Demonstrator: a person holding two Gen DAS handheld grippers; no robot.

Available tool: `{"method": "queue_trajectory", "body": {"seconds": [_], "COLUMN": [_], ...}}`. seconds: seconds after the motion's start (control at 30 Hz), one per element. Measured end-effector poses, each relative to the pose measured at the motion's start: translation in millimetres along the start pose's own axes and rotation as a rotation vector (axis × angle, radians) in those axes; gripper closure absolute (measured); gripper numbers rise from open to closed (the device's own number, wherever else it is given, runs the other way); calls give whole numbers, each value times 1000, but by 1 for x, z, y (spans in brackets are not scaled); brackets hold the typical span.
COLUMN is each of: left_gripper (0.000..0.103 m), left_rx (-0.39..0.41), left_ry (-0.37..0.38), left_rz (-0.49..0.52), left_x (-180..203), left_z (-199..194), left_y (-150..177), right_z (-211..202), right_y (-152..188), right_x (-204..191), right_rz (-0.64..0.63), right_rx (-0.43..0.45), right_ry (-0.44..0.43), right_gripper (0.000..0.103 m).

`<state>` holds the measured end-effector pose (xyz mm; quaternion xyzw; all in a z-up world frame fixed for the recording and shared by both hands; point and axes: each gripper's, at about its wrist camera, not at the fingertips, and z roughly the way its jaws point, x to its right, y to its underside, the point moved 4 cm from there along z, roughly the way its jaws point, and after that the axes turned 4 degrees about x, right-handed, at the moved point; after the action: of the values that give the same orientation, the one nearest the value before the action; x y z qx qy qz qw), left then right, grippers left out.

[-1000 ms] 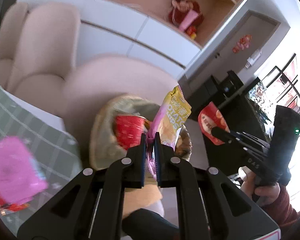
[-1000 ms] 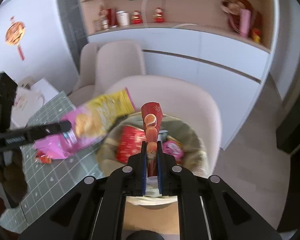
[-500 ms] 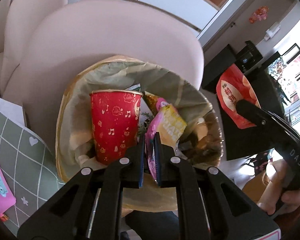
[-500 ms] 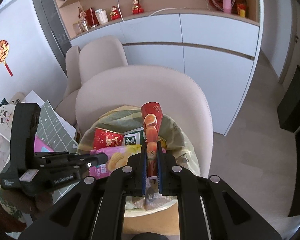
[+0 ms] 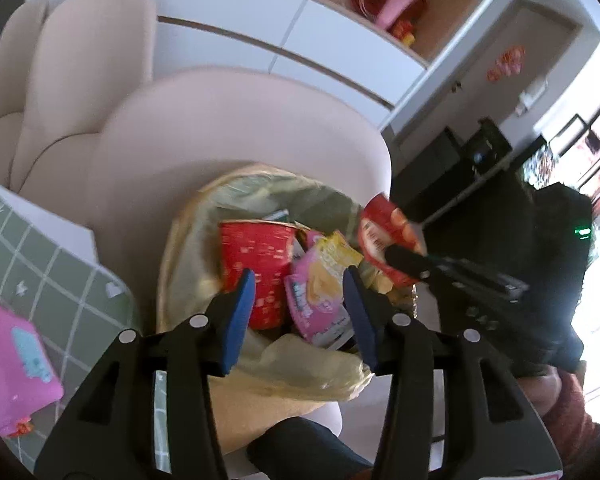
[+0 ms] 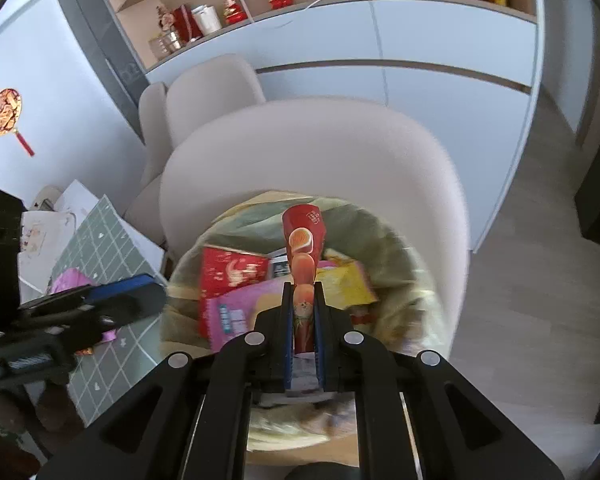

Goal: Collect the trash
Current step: 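Carry the chip bag and red stick over the bin and open both tools, then move both open tools back over the table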

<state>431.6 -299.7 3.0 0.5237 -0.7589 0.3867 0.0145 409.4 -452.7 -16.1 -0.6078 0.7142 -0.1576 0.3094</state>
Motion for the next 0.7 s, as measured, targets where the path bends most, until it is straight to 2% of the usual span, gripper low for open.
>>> {"method": "queue_trajectory", "body": {"seconds": [0.1, 0.3, 0.57, 0.7], "left_gripper": [58, 56, 56, 56], "left_rx": [28, 27, -12, -10], "left_ry": [-33, -78, -105, -115], "left_rz": [3, 6, -86, -109], "left_x": [-12, -33, -61, -64], "left_z": [-17, -36, -38, -40], "left_y": [3, 17, 39, 46], "right_z": [17, 68, 82, 80], "right_y": [2, 22, 28, 30], "right_x": [-14, -21, -22, -24], "right_rz": [-26, -56, -105, -100], "right_rx": [-30, -184, -194, -193], "right_ry": [-20, 23, 75, 53], "right_gripper": [93, 93, 91, 90]}}
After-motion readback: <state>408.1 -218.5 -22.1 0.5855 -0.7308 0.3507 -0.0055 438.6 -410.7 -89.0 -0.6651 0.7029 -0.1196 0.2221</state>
